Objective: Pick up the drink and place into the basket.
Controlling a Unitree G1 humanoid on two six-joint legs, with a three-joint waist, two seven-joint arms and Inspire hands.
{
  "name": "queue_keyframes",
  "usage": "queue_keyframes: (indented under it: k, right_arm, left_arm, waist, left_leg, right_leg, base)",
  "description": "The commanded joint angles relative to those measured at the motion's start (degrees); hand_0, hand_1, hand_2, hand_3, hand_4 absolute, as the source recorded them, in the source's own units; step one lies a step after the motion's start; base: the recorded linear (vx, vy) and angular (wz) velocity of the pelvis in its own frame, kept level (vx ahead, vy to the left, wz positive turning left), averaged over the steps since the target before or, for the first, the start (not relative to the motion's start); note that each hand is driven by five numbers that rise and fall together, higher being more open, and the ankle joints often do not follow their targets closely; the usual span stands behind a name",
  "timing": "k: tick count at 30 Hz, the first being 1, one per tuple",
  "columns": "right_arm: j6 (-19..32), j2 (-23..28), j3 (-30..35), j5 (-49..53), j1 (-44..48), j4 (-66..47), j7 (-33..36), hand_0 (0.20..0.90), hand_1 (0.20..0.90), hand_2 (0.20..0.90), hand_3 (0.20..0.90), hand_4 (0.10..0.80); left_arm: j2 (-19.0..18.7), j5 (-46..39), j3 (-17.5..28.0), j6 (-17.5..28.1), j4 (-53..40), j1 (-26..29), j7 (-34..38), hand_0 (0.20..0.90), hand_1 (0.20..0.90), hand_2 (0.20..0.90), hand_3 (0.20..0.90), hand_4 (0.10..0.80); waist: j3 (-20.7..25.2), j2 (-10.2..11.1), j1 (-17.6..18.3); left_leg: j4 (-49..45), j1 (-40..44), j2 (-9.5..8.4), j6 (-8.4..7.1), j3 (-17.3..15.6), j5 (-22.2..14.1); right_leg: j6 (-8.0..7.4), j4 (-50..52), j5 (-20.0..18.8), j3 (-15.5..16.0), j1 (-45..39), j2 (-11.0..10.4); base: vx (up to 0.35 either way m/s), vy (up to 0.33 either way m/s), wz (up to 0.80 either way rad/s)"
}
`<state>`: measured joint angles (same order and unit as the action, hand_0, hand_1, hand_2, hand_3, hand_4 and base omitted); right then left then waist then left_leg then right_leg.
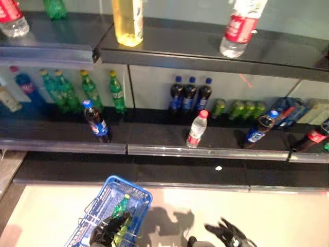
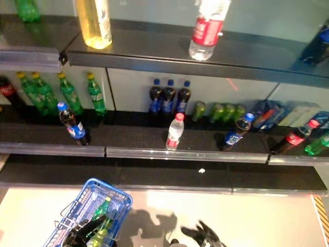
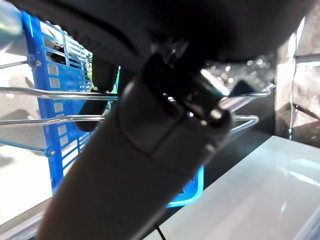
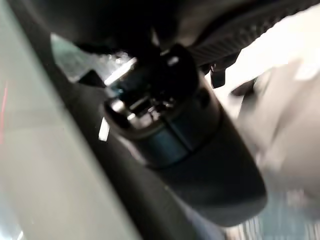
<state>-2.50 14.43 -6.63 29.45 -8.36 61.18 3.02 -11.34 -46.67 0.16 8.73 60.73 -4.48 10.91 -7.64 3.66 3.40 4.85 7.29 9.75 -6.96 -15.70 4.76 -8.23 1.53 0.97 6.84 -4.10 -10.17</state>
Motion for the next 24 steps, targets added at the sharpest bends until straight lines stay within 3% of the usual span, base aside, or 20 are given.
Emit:
queue_keyframes:
  k: [1,3,6,8,10,12,15,17,18,19,20,21,22,23,24]
  right_arm:
    - [2.86,-0.36,2.02,-1.77,1.02,-0.55,-0.02,0.9,0.9,0.9,0.9,0.8]
    - [2.64,0.36,3.37,-0.86,1.61,-0.35,-0.68,0.9,0.9,0.9,0.9,0.8]
    - [4.6,1.21,3.7,-4.81,2.71,1.58,-2.03,0.9,0.9,0.9,0.9,0.8]
    - [5.56,1.33,3.06,-7.79,3.99,4.32,-2.87,0.9,0.9,0.9,0.9,0.8]
    - [5.98,0.96,2.53,-10.01,4.48,6.62,-2.57,0.9,0.9,0.9,0.9,0.8]
    - [5.79,0.63,2.45,-10.53,4.43,10.03,-3.13,0.9,0.9,0.9,0.9,0.8]
    - [3.32,0.71,1.57,-12.1,5.05,10.9,-3.26,0.9,0.9,0.9,0.9,0.8]
    - [2.09,0.67,0.72,-10.8,5.3,11.14,-3.76,0.9,0.9,0.9,0.9,0.8]
    - [0.85,0.68,-0.1,-11.58,5.95,11.21,-4.06,0.9,0.9,0.9,0.9,0.8]
    - [0.51,0.83,-0.78,-12.33,6.32,11.36,-4.21,0.9,0.9,0.9,0.9,0.8]
    - [0.43,0.89,-0.95,-12.49,6.41,11.39,-4.28,0.9,0.9,0.9,0.9,0.8]
    - [0.07,1.08,-1.76,-13.54,7.18,11.69,-4.45,0.9,0.9,0.9,0.9,0.8]
    - [-0.63,1.22,-2.69,-14.9,8.32,12.17,-4.68,0.9,0.9,0.9,0.9,0.8]
    - [-0.79,1.3,-3.05,-15.26,8.72,12.26,-4.66,0.9,0.9,0.9,0.9,0.8]
    - [-0.65,1.29,-3.56,-15.98,9.15,12.43,-4.67,0.9,0.9,0.9,0.9,0.8]
  left_arm:
    - [-4.31,10.55,4.51,6.28,-1.23,1.39,3.34,0.3,0.3,0.3,0.2,0.1]
    - [-5.77,8.76,5.37,5.72,0.33,0.44,4.78,0.3,0.3,0.3,0.2,0.1]
    - [-7.32,3.95,10.85,7.6,4.63,-1.59,4.91,0.3,0.3,0.3,0.2,0.1]
    - [-7.34,-2.47,13.66,9.58,6.27,-2.3,4.04,0.3,0.3,0.3,0.2,0.1]
    - [-6.76,-7.46,15.93,11.26,7.23,-2.14,2.42,0.3,0.3,0.3,0.2,0.1]
    - [-6.48,-13.19,17.91,13.24,8.34,-1.1,0.68,0.3,0.3,0.3,0.2,0.1]
    - [-5.82,-16.14,19.8,13.48,9.17,-0.58,0.33,0.3,0.3,0.3,0.2,0.1]
    - [-5.38,-18.1,19.55,13.96,9.98,-0.25,0.82,0.3,0.3,0.3,0.2,0.1]
    - [-4.67,-20.56,20.6,14.21,10.74,-0.68,0.98,0.3,0.3,0.3,0.2,0.1]
    - [-4.19,-22.63,20.85,14.45,11.0,-1.14,0.85,0.3,0.3,0.3,0.2,0.1]
    - [-4.06,-23.15,20.86,14.46,11.02,-1.28,0.83,0.3,0.3,0.3,0.2,0.1]
    - [-3.41,-24.7,21.72,14.37,11.41,-1.85,0.64,0.3,0.3,0.3,0.2,0.1]
    - [-2.81,-27.51,22.85,14.09,12.39,-2.61,-0.27,0.3,0.3,0.3,0.2,0.1]
    - [-2.81,-28.65,23.07,13.86,12.66,-2.71,-0.25,0.3,0.3,0.3,0.2,0.1]
    - [-2.87,-30.18,23.86,13.3,13.64,-2.98,-0.52,0.3,0.3,0.3,0.2,0.1]
  waist:
    - [-0.48,-0.6,0.04]
    - [-0.44,-0.75,-0.15]
    - [-0.36,-1.26,-0.6]
    - [-0.23,-1.71,-1.2]
    - [-0.07,-1.88,-1.44]
    - [0.08,-2.18,-0.84]
    - [-0.16,-2.23,-1.1]
    - [-0.57,-2.17,-1.37]
    - [-0.91,-1.57,-2.55]
    - [-1.16,-1.19,-3.33]
    - [-1.2,-1.1,-3.53]
    - [-1.3,-0.33,-4.85]
    - [-1.52,-0.3,-6.17]
    - [-1.45,-0.3,-6.5]
    - [-1.65,-0.57,-7.23]
  left_leg:
    - [-4.46,-1.66,0.72,1.54,-0.63,-3.53]
    - [-3.93,-1.07,0.97,1.43,-2.22,-3.51]
    - [-3.33,-0.15,1.77,1.37,-5.6,-3.37]
    - [-2.6,0.38,2.77,0.93,-7.15,-3.05]
    - [-2.27,0.45,3.65,0.56,-6.82,-2.53]
    - [-3.06,-0.4,5.78,-0.44,-5.49,-1.24]
    - [-6.95,-1.64,9.25,-2.13,-3.94,2.03]
    - [-9.52,-2.84,10.24,-2.22,-1.68,3.8]
    - [-13.79,-4.97,8.33,-0.82,4.79,3.71]
    - [-16.96,-7.04,6.34,0.4,8.82,3.3]
    - [-17.88,-7.69,5.77,0.74,9.88,3.1]
    - [-21.31,-10.06,0.67,3.28,14.96,-0.24]
    - [-24.63,-11.98,-5.37,5.8,17.93,-4.08]
    - [-25.1,-12.91,-7.3,6.29,18.44,-4.09]
    - [-27.24,-15.26,-10.61,6.99,18.42,-4.67]
  right_leg:
    - [-4.6,-0.29,-7.15,1.53,1.91,-6.93]
    - [-4.7,0.3,-7.29,3.23,2.72,-6.74]
    - [-4.4,3.6,-5.53,7.96,4.56,-5.99]
    - [-2.91,5.56,-3.14,11.15,5.53,-4.34]
    - [-1.87,5.4,-2.53,11.13,5.65,-3.35]
    - [0.71,5.59,-0.47,8.45,5.55,0.56]
    - [2.91,5.3,0.29,8.51,4.81,3.36]
    - [4.06,5.02,0.7,7.79,4.16,4.94]
    - [5.04,4.84,0.9,5.43,3.74,6.04]
    - [5.67,4.64,1.05,3.58,3.36,6.65]
    - [5.82,4.59,1.1,3.11,3.28,6.8]
    - [6.22,4.02,0.84,1.6,3.11,6.72]
    - [6.48,3.41,0.93,-0.19,2.48,7.31]
    - [6.64,3.07,0.65,-0.66,2.51,7.51]
    - [6.73,2.59,0.55,-1.41,1.95,8.09]
  base:
    - [-0.025,-0.125,-0.61]
    - [-0.057,-0.147,-0.76]
    - [-0.093,-0.176,-0.85]
    - [-0.078,-0.283,-0.96]
    - [0.006,-0.317,-0.63]
    - [0.07,-0.424,-0.47]
    - [0.059,-0.377,-0.28]
    - [0.099,-0.402,-0.31]
    - [0.157,-0.453,-0.18]
    - [0.137,-0.343,-0.38]
    - [0.123,-0.25,-0.58]
    - [0.182,-0.247,-1.53]
    - [0.203,-0.261,-1.67]
    - [0.25,-0.24,-1.99]
    - [0.257,-0.209,-1.41]
